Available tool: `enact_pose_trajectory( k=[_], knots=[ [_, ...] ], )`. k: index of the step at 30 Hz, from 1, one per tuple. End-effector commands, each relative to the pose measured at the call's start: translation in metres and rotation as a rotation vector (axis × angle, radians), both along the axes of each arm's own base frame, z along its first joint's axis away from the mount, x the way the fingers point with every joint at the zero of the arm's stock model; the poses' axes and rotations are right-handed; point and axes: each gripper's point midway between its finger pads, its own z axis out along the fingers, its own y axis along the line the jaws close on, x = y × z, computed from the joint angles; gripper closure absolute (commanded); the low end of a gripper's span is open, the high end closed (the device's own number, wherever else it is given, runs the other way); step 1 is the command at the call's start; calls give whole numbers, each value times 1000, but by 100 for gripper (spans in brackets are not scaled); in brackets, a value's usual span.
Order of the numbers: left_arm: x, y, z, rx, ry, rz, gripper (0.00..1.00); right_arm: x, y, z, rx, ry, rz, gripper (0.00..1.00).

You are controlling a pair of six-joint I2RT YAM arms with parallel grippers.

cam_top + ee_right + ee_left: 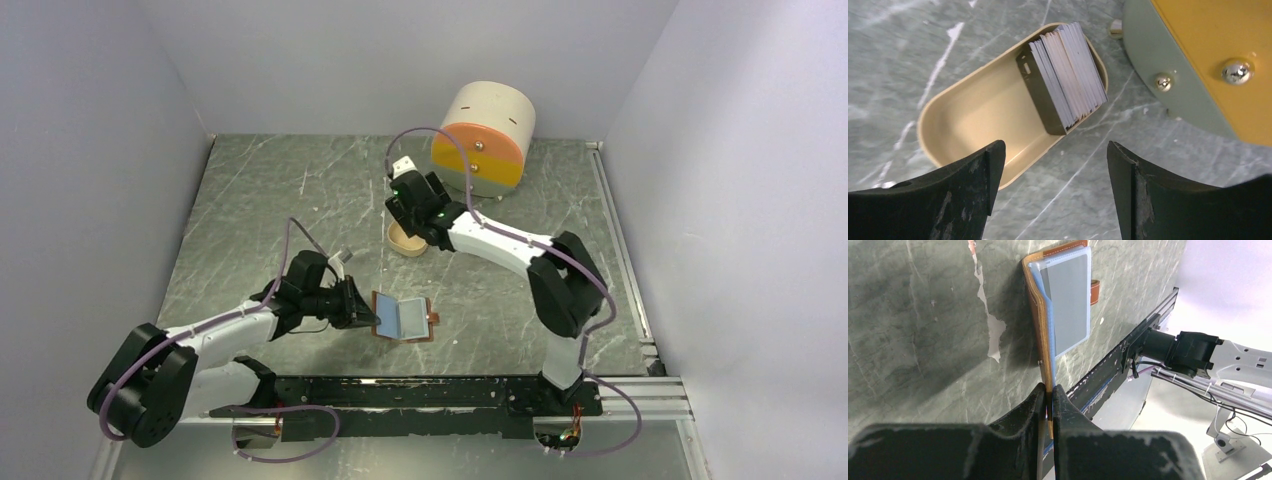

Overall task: Put the credit cards into the card holder
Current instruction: Pick up the credit card from the storage box.

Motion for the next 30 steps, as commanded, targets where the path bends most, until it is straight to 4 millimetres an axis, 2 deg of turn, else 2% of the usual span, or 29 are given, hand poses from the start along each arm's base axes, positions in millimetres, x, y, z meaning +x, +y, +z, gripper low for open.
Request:
enact_pose_trajectory(
  k=[1, 4, 5, 10, 18, 25, 30],
  knots=[
    [-4, -4, 7, -49, -21, -17, 87, 27, -8, 3, -187, -82, 14, 23],
    [-4, -4, 6, -46, -20, -23, 88, 37, -6, -1, -239, -95, 19, 23],
    [-5, -3, 5, -40, -19, -23, 88, 40, -5, -14, -265, -80, 26, 23],
    [-6, -3, 7, -49, -21, -23, 88, 53, -6, -31, -368, -78, 22, 22],
    [-7, -5, 9, -69, -19, -25, 88, 70, -8, -33, -475, -108, 2, 23],
    [-7, -6, 8, -71, -13, -26, 88, 73, -9, -40, -514, -101, -4, 27],
    [-8, -5, 7, -69, -15, -23, 88, 73, -7, -43, -497, -89, 11, 25]
  ],
)
